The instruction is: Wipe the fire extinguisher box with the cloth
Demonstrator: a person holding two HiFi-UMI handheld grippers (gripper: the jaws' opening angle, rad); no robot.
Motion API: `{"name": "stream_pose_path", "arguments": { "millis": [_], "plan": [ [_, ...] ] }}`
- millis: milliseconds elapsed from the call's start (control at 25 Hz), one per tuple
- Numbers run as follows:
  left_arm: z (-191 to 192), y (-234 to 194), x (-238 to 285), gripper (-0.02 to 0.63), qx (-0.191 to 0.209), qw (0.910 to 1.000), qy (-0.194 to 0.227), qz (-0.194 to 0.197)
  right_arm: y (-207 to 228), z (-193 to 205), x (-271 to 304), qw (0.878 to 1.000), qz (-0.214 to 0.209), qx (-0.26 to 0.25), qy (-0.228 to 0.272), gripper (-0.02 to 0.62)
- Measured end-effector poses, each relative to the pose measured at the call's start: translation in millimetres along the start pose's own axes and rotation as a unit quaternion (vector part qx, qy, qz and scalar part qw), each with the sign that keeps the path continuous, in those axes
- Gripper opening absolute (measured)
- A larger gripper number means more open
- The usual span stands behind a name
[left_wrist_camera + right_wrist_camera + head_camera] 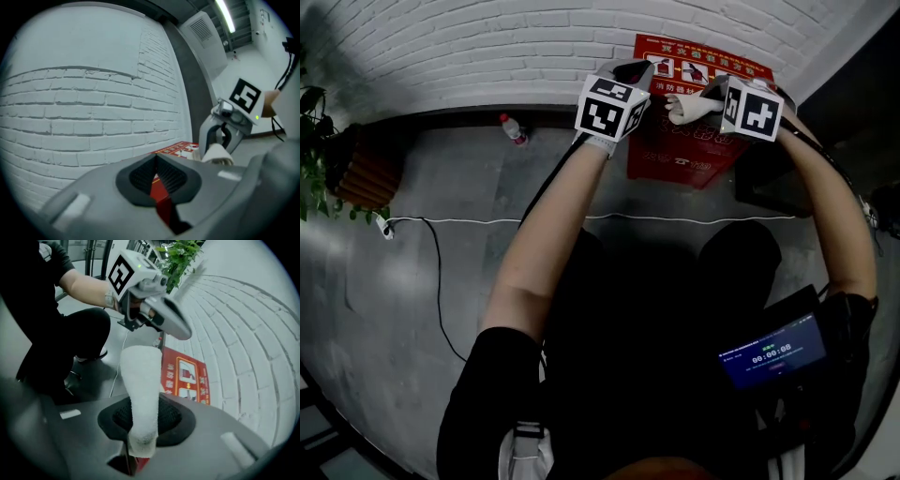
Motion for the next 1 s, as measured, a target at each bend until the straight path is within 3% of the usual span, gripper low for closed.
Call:
{"name": "stream_pose_path", "arguments": {
  "millis": [240,560,840,920,1000],
  "plan": [
    [-7.4,-32.0,4.4,0.002,-0.013,0.9996,0.011,-0.022,80.0,0.6,-18.2,0.997,0.077,0.016,-0.010,0.091],
    [-21.5,-62.8,25.5,0.002,0.000,0.9987,0.009,-0.051,147.1,2.2,23.5,0.987,0.150,0.013,-0.056,0.091],
    [-37.9,-94.9,35.9,0.002,-0.029,0.9954,0.012,-0.090,186.8,-6.4,50.2,0.963,0.241,-0.004,-0.122,0.092],
    [-34.3,-95.8,36.2,0.002,-0.030,0.9954,0.009,-0.091,186.6,-6.8,63.8,0.960,0.243,-0.012,-0.138,0.092],
    [-30.7,-91.3,32.9,0.002,-0.029,0.9962,0.000,-0.082,179.1,-8.5,73.3,0.965,0.215,-0.018,-0.148,0.092]
  ]
}}
Point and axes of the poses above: the fingertips, and each gripper's own axes: x forward along the fingers, y to its right, z out of its underside, the point moved 8 cm from there along -x, backward along the fingers, and after that the axes turned 14 degrees about -x, right-handed, at the moved point
